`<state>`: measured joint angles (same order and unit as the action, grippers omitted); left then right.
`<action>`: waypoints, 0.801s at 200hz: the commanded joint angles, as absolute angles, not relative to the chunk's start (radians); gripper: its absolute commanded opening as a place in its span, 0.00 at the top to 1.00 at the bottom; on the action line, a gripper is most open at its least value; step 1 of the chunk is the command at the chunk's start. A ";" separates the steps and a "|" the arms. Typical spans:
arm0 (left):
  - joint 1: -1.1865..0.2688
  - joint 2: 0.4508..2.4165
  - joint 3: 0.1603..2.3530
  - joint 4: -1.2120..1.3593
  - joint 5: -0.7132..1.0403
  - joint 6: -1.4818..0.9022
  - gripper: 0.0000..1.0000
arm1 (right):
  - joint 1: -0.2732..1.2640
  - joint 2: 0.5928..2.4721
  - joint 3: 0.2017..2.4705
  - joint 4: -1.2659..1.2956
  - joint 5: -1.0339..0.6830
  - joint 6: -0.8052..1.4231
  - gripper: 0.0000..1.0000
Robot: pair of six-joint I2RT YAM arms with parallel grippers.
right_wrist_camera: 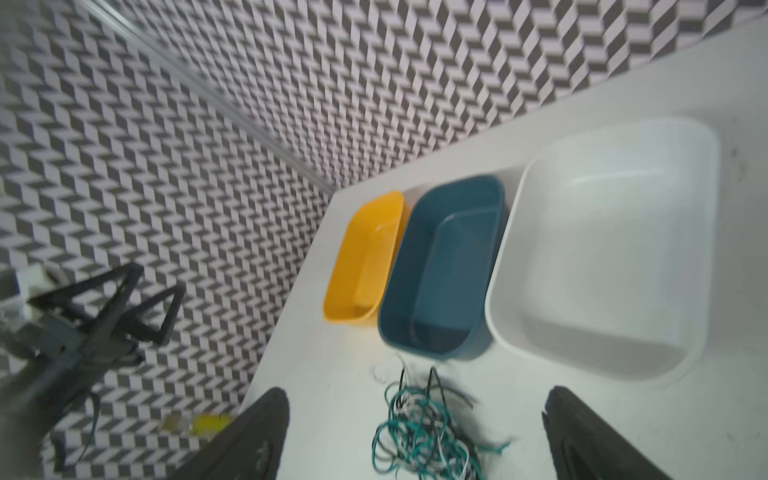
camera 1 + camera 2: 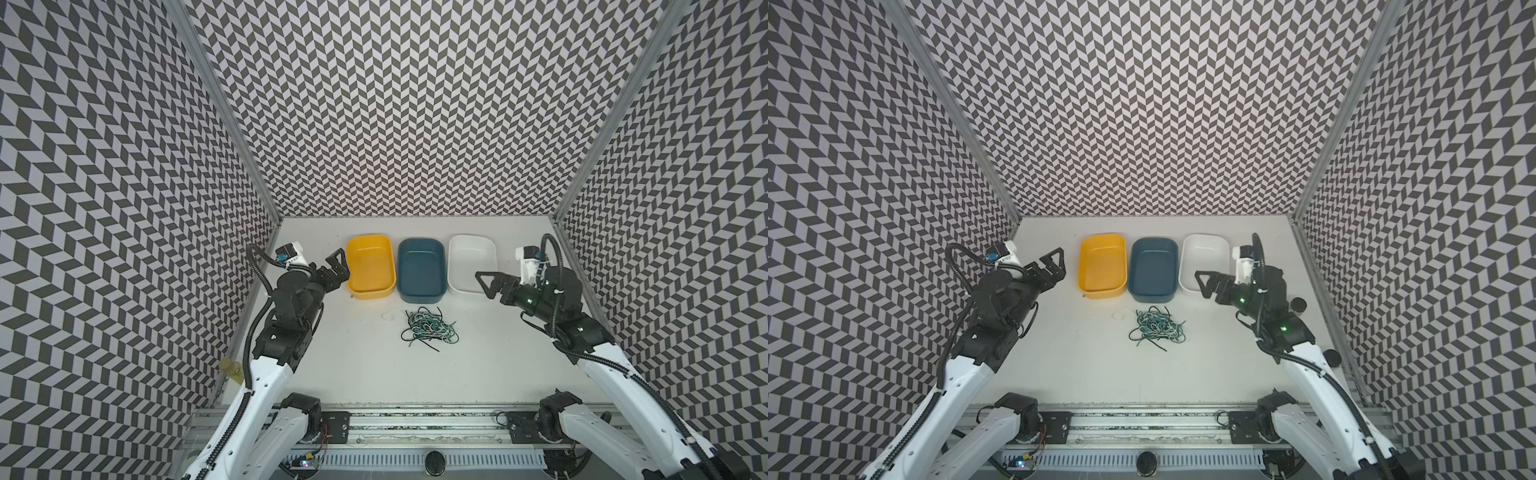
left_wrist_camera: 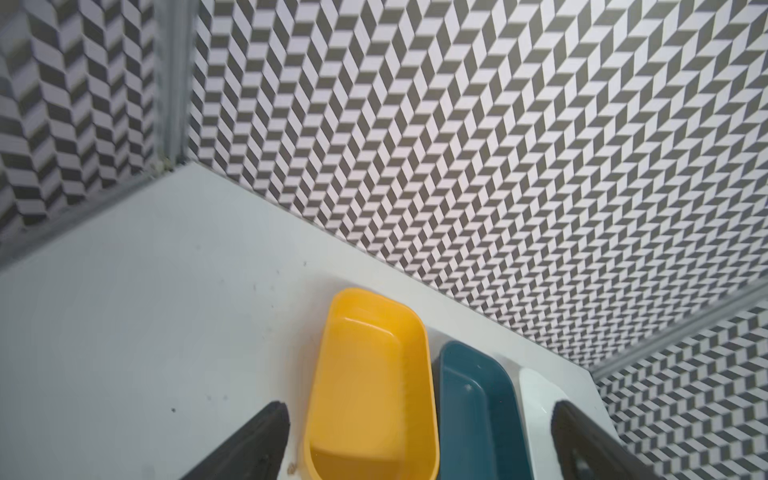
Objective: Untangle the cables
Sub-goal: 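Move both grippers toward the tangled wire pile from either side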
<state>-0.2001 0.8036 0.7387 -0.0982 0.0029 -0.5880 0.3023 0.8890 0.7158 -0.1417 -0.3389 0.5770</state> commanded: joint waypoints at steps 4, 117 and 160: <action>-0.280 0.847 0.789 -0.324 0.063 -0.664 0.00 | 0.449 0.878 0.721 -0.291 -0.250 0.539 0.09; -0.857 1.195 0.748 -0.333 -0.203 -0.754 0.01 | 0.646 1.061 0.489 -0.150 -0.114 0.539 0.34; -0.926 1.341 0.795 -0.300 -0.202 -0.772 0.03 | 0.650 1.153 0.490 -0.080 -0.134 0.528 0.48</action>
